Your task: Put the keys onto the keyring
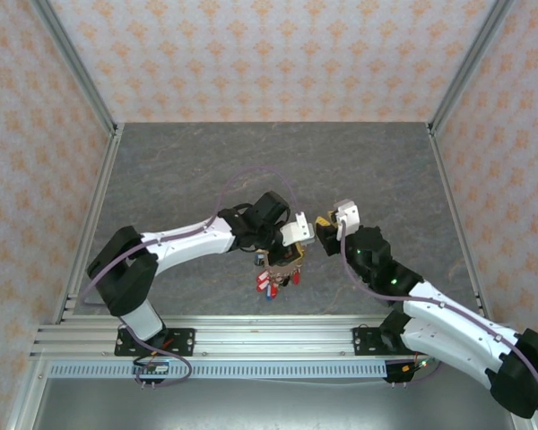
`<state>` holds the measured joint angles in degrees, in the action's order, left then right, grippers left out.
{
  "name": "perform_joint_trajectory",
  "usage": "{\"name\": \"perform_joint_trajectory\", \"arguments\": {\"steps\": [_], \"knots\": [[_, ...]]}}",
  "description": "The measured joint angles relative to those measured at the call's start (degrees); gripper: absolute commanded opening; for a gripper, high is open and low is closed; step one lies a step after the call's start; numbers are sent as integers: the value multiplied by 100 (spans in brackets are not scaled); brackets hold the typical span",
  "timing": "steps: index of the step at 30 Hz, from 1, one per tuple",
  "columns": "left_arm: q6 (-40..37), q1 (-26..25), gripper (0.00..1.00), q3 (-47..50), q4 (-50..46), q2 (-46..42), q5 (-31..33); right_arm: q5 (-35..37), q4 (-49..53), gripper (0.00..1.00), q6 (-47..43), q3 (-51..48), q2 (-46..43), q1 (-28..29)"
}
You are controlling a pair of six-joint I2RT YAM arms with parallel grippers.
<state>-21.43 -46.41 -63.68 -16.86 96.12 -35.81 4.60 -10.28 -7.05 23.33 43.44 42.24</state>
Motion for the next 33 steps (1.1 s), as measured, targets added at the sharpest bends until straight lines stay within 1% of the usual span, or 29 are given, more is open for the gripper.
{"name": "perform_joint_trajectory", "arguments": {"steps": [8,11,12,13,16,23,27,30,33], "knots": [[946,0,0,-535,76,769,-103,638,37,34,157,-52,-275,-2],[1255,0,1,-741,74,1014,-160,772,66,34,236,-68,-319,-2],[1331,2,5,-772,83,1064,-173,811,79,34,258,-68,-323,-2],[1432,2,18,-796,94,1108,-192,866,85,34,280,-74,-334,-2],[1652,0,25,-798,146,1165,-278,1080,87,34,345,-168,-411,-2],[1952,4,27,-802,315,1200,-282,1716,133,37,474,-522,-931,-4],[2170,79,26,-542,673,986,-162,1947,264,37,684,-527,-1064,-83],[2374,282,26,-116,986,490,66,2083,411,39,859,-527,-1058,-179],[2564,570,26,310,1261,-223,470,2140,516,41,922,-529,-1010,-258]]}}
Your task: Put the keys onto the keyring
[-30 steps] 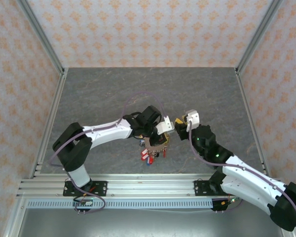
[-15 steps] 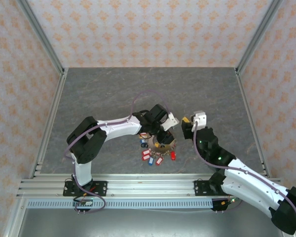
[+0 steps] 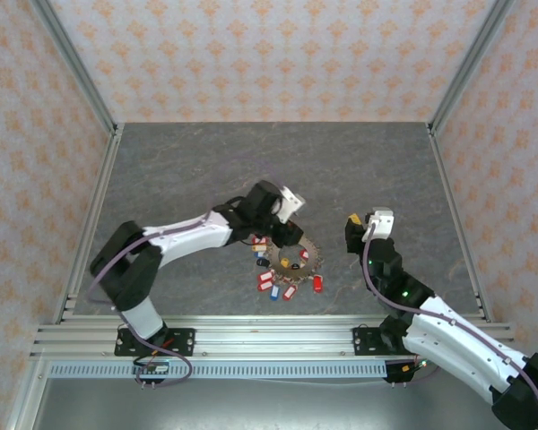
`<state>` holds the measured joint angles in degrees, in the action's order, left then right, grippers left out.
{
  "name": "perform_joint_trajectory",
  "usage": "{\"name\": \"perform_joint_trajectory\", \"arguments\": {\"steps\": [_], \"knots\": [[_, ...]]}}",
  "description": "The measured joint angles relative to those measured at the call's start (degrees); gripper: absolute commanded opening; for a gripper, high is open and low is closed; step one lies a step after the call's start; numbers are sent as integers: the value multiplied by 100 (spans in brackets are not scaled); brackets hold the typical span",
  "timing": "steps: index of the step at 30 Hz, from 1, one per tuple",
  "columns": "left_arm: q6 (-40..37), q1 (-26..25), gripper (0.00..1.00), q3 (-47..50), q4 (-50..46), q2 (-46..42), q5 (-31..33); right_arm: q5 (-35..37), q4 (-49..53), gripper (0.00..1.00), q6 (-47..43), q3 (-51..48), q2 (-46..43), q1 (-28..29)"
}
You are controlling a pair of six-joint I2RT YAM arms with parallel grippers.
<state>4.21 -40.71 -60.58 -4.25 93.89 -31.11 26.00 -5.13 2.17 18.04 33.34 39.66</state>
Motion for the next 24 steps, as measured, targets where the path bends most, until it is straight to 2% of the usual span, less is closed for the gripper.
{"name": "perform_joint_trajectory", "arguments": {"steps": [4,6,13,18,20,24], "knots": [[98,356,28,588,326,-1228,859,15,-9,45,-98,0,48,-109],[90,448,34,839,442,-1812,1344,15,-28,48,-205,0,96,-153],[39,601,76,1755,697,-3333,3045,13,-186,55,-656,0,483,-284],[83,793,96,2221,732,-3869,3792,-35,-356,59,-857,7,879,-439],[129,901,100,2330,732,-4030,3965,-74,-411,60,-911,11,1025,-509],[179,1104,100,2455,710,-4286,4227,-177,-505,62,-975,31,1235,-608]]}}
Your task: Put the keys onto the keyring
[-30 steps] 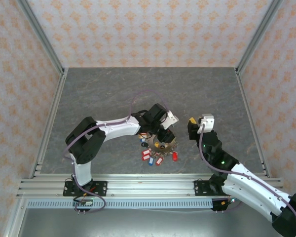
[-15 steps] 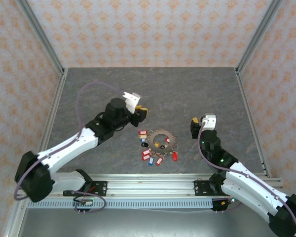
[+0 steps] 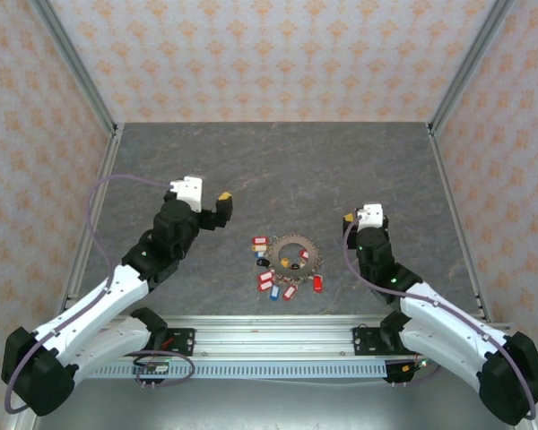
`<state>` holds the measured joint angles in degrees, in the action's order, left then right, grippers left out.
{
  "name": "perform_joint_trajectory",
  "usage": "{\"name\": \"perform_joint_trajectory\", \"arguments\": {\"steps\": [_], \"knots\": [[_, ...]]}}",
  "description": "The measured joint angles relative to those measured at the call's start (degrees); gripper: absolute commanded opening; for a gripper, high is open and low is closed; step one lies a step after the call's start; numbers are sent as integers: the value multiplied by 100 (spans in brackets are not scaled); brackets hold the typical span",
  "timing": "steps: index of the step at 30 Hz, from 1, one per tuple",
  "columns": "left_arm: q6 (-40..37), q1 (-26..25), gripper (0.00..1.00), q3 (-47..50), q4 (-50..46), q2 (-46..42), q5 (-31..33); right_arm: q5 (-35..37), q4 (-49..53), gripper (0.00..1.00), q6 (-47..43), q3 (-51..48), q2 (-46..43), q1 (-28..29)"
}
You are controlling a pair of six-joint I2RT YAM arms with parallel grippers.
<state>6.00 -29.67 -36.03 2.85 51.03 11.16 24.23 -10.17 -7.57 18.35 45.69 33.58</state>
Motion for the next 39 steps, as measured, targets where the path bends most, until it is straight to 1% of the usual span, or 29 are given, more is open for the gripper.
{"name": "perform_joint_trajectory", "arguments": {"steps": [5,9,12,16,20,22,25,27,28,29,30,31,33,34,36,39], "knots": [[-2,321,100,85,-59,-232,181,-247,-160,63,-20,31,271,-361],[-2,684,100,271,-85,-407,243,-492,-407,64,-55,42,599,-949],[-4,1023,100,455,-87,-450,297,-780,-750,64,-70,57,1104,-1513],[-7,1325,100,807,26,-426,455,-1126,-1818,64,-105,7,2238,-2037],[-48,1707,100,1019,236,-87,610,-1515,-2592,66,-328,55,3287,-2181],[-103,1845,100,1056,367,66,632,-1589,-2739,66,-363,162,3609,-2249],[-212,1980,100,1150,791,313,625,-1746,-3012,67,-356,195,3657,-2428],[-308,2050,100,1191,1082,588,614,-1810,-3517,67,-304,42,3637,-2535],[-356,2083,100,1217,1248,756,584,-1884,-3939,68,-267,-111,3707,-2612],[-428,2111,100,1248,1423,942,555,-1923,-4417,68,-240,-245,3901,-2684],[-485,2122,100,1283,1576,1075,516,-1937,-4642,68,-221,-304,4098,-2732],[-564,2140,100,1316,1729,1233,437,-1945,-4544,75,-186,-306,4201,-2767],[-715,2162,100,1346,2026,1545,262,-1926,-4339,93,-114,-258,4201,-2791],[-787,2184,100,1351,2205,1722,153,-1858,-4319,99,-7,-149,4236,-2798],[-868,2247,100,1351,2535,2046,-92,-1703,-4063,99,127,140,4247,-2837],[-918,2422,100,1351,3056,2603,-496,-1578,-4116,99,254,313,4240,-2918]]}}
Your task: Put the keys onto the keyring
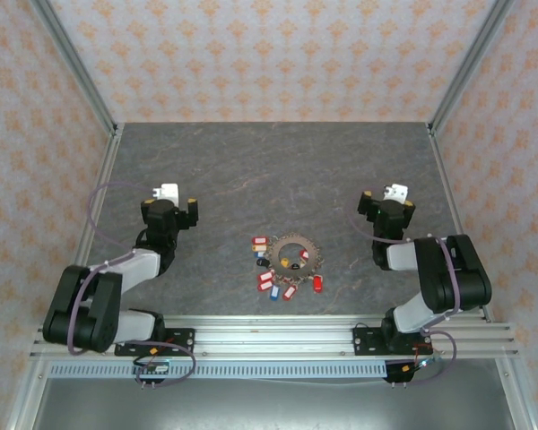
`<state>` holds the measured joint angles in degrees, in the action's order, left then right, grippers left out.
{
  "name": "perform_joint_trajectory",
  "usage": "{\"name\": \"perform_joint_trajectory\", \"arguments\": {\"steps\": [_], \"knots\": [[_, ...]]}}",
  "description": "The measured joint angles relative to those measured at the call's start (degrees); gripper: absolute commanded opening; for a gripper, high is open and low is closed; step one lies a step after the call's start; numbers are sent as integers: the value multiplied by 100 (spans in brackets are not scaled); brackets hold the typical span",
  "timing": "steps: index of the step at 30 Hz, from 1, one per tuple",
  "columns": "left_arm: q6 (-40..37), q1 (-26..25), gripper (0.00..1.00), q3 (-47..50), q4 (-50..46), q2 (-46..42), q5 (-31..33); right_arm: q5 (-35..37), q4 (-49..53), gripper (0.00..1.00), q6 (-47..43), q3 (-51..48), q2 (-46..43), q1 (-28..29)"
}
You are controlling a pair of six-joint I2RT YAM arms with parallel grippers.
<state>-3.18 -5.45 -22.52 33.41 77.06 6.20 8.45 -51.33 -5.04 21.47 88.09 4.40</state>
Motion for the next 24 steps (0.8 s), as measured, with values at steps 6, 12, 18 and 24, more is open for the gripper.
{"name": "perform_joint_trajectory", "arguments": {"steps": [6,12,18,24], "knots": [[-7,157,100,7,697,791,-446,-199,120,99,4,-4,-9,-7],[142,358,100,-48,717,898,-428,-293,122,99,-11,-4,-9,-7],[168,358,100,-70,721,898,-428,-295,122,99,-11,-4,-9,-7],[168,358,100,-70,721,898,-428,-295,125,99,-11,-4,-9,-7]]}}
